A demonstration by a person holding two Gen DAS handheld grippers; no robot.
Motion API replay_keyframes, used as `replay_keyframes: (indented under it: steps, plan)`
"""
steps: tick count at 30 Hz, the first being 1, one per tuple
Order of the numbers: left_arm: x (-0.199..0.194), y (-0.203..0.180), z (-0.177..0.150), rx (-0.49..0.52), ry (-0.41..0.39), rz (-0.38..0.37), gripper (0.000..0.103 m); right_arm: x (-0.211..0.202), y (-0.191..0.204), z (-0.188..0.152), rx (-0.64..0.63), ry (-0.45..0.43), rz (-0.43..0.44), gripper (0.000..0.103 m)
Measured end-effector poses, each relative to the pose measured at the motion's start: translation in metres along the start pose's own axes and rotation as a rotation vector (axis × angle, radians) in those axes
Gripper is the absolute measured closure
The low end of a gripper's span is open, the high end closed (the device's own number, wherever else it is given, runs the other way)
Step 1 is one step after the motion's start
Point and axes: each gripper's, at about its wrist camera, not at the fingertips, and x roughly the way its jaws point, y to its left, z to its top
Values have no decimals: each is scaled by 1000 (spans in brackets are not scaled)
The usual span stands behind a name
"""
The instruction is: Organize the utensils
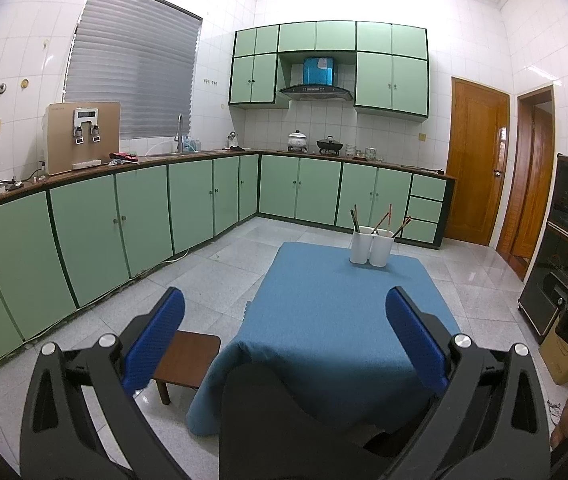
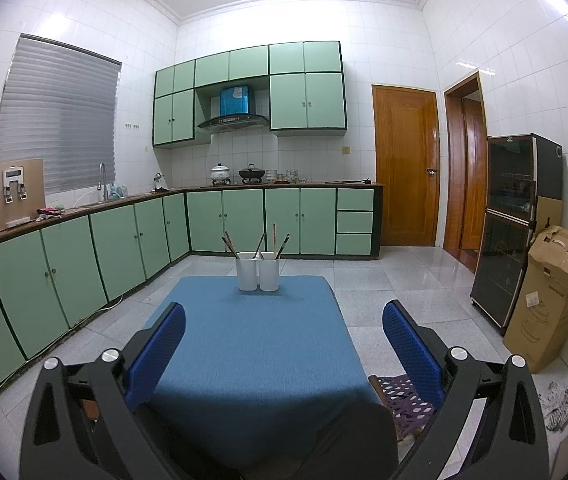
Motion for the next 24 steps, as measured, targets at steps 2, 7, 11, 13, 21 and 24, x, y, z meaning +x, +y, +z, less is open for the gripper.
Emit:
replay_keyframes:
  steps: [2,7,11,13,21,24]
  plan:
    - [-1,-1,0,1,0,0,5,0,0,0,-1,0,0,6]
    - [-1,0,0,0,1,-1,5,0,0,0,1,0,1,6]
    - [-1,0,0,0,-1,3,5,0,0,0,1,-1,0,6]
    - [-1,-1,0,1,-4,5,5,0,0,0,-1,0,-1,6]
    - [-1,-2,-2,-4,-1,3,5,1,1,0,-1,1,1,6]
    - [0,-3,-3,-8,-1,6,5,1,2,0,-1,0,1,6]
